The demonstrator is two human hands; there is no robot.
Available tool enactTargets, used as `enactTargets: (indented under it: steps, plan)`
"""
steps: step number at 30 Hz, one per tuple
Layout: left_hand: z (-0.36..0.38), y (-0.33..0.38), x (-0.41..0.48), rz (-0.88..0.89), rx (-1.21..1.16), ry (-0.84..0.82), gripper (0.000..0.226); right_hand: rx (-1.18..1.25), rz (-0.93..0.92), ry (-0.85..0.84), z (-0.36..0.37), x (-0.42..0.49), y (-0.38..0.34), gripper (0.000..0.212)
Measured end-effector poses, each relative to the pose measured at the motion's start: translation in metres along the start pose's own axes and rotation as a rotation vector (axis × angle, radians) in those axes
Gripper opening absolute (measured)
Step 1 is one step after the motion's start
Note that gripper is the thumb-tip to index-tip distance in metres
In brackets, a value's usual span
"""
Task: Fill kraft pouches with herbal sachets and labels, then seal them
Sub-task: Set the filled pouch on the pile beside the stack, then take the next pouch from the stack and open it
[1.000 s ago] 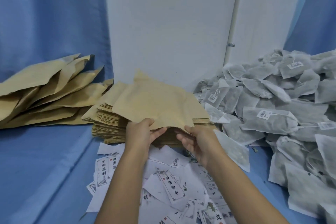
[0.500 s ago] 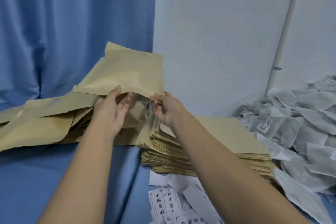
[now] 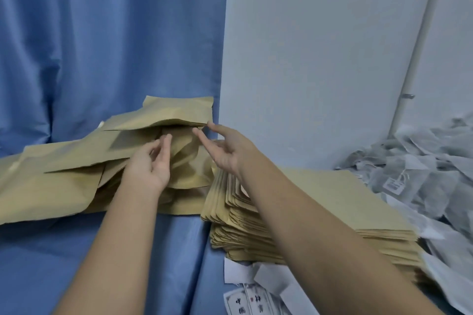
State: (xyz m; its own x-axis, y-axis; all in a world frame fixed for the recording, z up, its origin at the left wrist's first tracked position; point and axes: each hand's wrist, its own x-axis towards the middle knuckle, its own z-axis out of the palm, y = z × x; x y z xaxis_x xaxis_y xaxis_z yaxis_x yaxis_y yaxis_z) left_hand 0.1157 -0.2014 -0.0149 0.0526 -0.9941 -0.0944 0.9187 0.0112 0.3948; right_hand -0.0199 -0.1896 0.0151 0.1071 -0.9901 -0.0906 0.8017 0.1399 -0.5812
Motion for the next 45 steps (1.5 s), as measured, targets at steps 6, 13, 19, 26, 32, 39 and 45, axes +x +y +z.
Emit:
enactTargets:
  steps: [6, 13, 19, 26, 32, 39, 45]
  plan:
    - [0.015, -0.038, -0.064, -0.081, -0.055, -0.051, 0.018, -0.703, -0.316, 0.131, -0.037, -0.055, -0.016, 0.008]
    - [0.009, -0.107, -0.132, -0.147, 0.069, 0.008, 0.021, -2.234, -0.205, 0.184, -0.136, -0.127, -0.045, 0.070]
    - [-0.003, -0.161, -0.155, -0.073, 0.174, 0.345, 0.026, -2.328, -0.600, 0.254, -0.186, -0.163, -0.055, 0.048]
    - [-0.005, -0.176, -0.165, -0.106, 0.485, 0.144, 0.026, -1.982, -0.985, 0.286, -0.197, -0.178, -0.057, 0.024]
    - [-0.002, -0.168, -0.166, 0.047, 0.840, -0.008, 0.017, -1.858, -0.948, 0.212, -0.201, -0.186, -0.041, 0.054]
    - [0.007, -0.183, -0.179, 0.839, 1.141, -0.281, 0.048, -1.181, -0.687, 0.329, -0.189, -0.205, -0.038, 0.057]
    - [0.008, -0.202, -0.180, 0.902, 1.914, -0.633, 0.050, -0.214, -0.451, 0.137, -0.183, -0.208, -0.047, 0.031]
